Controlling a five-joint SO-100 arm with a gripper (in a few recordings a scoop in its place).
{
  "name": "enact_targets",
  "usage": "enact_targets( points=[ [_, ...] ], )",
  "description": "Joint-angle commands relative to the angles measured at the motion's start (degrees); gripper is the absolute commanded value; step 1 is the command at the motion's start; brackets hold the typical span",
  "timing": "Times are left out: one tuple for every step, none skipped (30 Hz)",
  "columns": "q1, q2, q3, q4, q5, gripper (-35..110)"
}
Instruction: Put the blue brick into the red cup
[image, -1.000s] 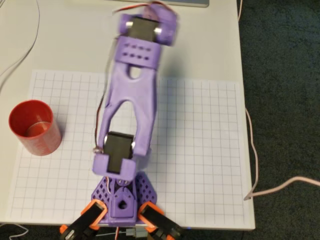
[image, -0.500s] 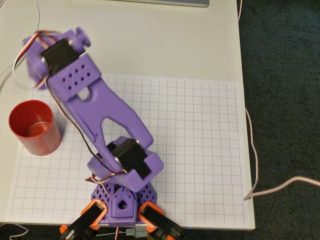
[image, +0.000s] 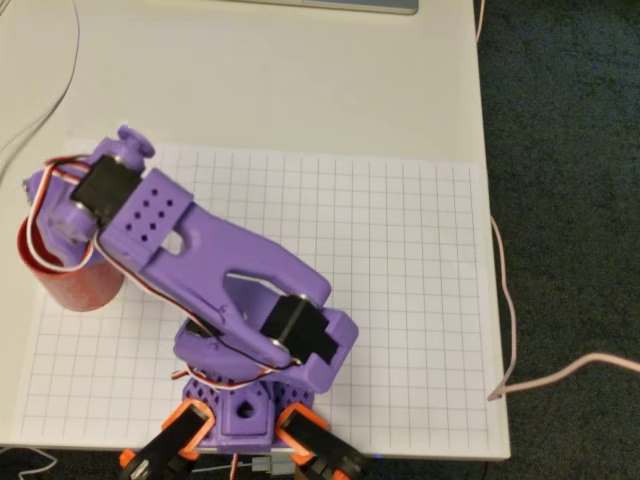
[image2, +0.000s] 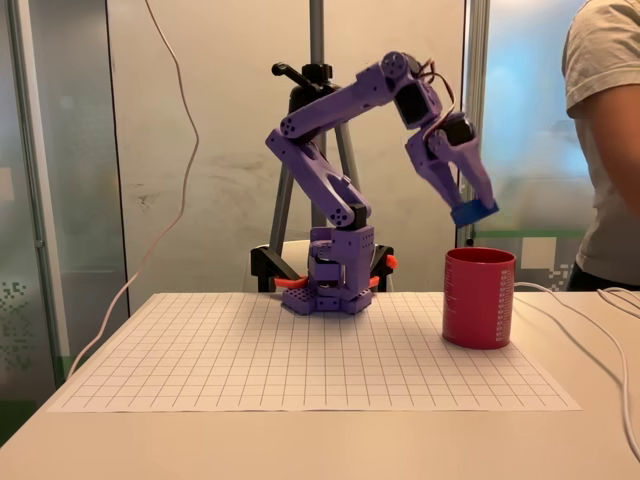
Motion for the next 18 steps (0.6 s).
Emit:
enact_targets(
  points=[
    [-1.32,0.97,0.26,-0.88,0.7,0],
    [-1.76,0.79,0.26,-0.88,0.79,0],
    [-2.02,0.53,0.26,-0.88,0.79,0],
    [-2.2,0.18,0.26,-0.88,0.88,0],
    [-2.37,-0.09,0.35,-0.88,0.88,0],
    [-2.46,-0.44,0.44,-0.88,0.88,0],
    [-2.46,-0.88,0.44,-0.97,0.7,0],
    [-2.46,-1.23,0.44,-1.14,0.53,0],
    [-2.46,-1.67,0.44,-1.32,0.09,1],
    [-2.46,-2.02,0.44,-1.32,-0.88,7],
    [-2.46,-2.2,0.53,-1.32,-1.41,24],
    [-2.46,-1.93,0.79,-0.97,-1.14,39],
    [-2.46,-1.41,1.05,-1.14,-1.05,43],
    [-2.55,-0.97,1.23,-1.32,-1.14,45],
    [-2.46,-0.79,1.41,-1.41,-1.14,49],
    [-2.11,-0.7,1.49,-1.41,-1.32,52],
    [-1.85,-0.7,1.67,-1.41,-1.49,52],
    [-1.76,-0.7,1.85,-1.49,-1.67,52]
  ],
)
